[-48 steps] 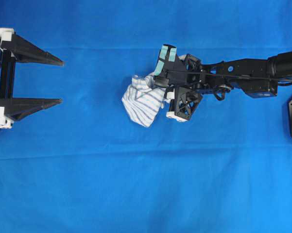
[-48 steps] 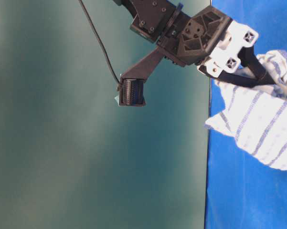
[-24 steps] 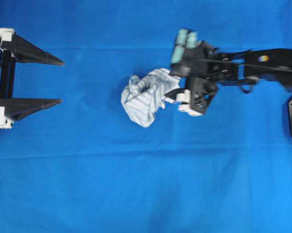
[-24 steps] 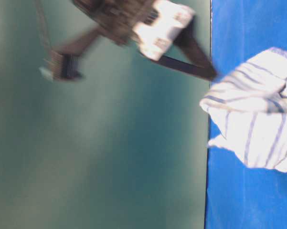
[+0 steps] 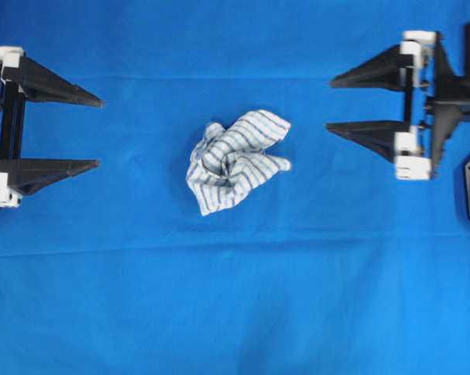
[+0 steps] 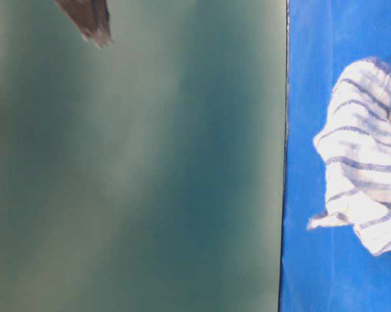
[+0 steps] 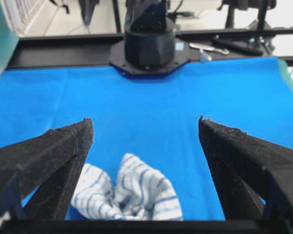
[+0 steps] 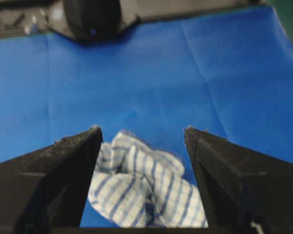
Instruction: Hand over the towel.
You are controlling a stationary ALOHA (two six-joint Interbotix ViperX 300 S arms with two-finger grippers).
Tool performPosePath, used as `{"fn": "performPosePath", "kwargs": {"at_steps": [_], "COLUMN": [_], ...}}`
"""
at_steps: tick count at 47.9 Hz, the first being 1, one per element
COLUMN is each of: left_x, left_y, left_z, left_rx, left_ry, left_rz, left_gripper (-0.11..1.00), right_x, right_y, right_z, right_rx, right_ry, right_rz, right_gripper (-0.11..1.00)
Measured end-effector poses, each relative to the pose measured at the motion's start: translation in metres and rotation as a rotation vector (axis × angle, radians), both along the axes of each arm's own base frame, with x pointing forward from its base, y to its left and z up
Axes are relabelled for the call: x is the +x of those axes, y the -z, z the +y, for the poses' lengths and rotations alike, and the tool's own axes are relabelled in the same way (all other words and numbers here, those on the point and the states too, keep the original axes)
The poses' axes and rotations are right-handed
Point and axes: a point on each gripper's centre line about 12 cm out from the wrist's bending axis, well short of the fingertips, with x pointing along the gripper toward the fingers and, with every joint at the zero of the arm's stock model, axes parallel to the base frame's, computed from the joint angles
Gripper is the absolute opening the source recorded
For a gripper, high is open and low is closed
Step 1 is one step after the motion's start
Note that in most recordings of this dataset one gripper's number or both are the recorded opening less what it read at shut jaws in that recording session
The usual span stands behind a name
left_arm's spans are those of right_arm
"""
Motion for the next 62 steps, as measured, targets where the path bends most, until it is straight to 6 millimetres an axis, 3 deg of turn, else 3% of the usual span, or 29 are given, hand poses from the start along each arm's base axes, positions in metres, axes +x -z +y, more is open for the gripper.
{"fn": "performPosePath", "kwargs": {"at_steps": [7, 23, 30, 43, 49, 62], "left_x": [0.0, 0.0, -0.005, -0.039, -0.06, -0.101], "left_y": [0.003, 0.003, 0.001, -0.012, -0.006, 0.032], "left_z": [0.0, 0.0, 0.0, 0.0, 0.0, 0.005], "left_rx": [0.0, 0.0, -0.002, 0.0, -0.002, 0.0], "left_ry": [0.0, 0.0, 0.0, 0.002, 0.002, -0.037], "left_rz": [0.006, 0.008, 0.002, -0.005, -0.003, -0.055], "left_gripper": [0.92, 0.92, 0.92, 0.92, 0.92, 0.92], "right_x": [-0.011, -0.006, -0.016, -0.061, -0.082, -0.119], "right_y": [0.0, 0.007, -0.003, -0.023, -0.012, 0.03], "right_z": [0.003, 0.002, 0.004, 0.008, 0.011, 0.016], "right_rx": [-0.008, -0.007, -0.01, -0.011, -0.013, -0.018], "right_ry": [-0.005, -0.007, -0.007, 0.001, 0.003, 0.001], "right_rz": [-0.061, -0.056, -0.079, -0.081, -0.073, -0.119], "right_gripper": [0.71, 0.71, 0.71, 0.7, 0.7, 0.7]}}
